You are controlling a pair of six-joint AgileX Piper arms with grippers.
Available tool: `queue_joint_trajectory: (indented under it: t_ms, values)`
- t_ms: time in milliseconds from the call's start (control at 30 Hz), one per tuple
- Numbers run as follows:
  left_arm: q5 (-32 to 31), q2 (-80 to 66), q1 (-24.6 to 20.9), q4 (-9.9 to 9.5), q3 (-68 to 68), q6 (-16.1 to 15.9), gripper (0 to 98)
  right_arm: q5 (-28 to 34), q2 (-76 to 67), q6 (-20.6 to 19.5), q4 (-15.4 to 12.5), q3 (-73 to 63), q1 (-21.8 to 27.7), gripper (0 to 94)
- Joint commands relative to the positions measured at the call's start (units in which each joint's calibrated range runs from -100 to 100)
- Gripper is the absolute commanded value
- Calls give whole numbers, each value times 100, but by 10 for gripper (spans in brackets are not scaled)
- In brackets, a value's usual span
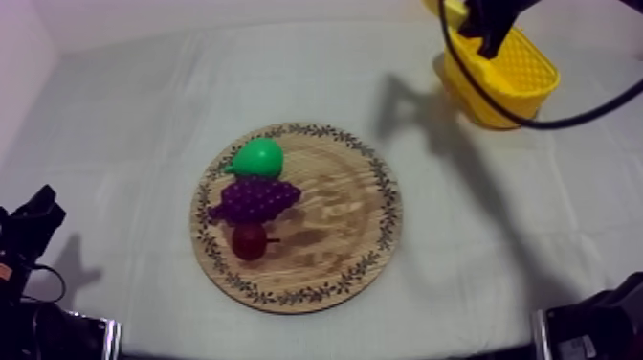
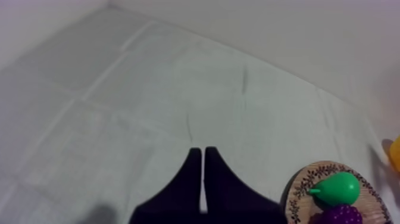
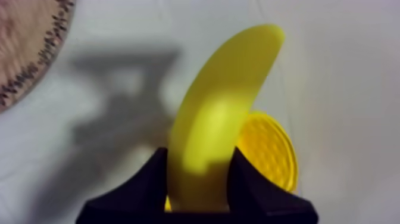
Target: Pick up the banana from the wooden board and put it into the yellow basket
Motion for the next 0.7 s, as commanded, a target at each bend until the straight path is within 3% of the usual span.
queue_joint_trajectory:
  t_ms: [0,367,667]
  values:
    - [-1,-5,2,3,-1,-1,1,-62,55,29,2,-39,388,275]
    - [-1,-5,2,3,-1,0,1,-308,779,92,17,-505,1062,280]
    - [-1,-5,2,3,-1,0,1,-615,1633,47,90,-924,1193,287]
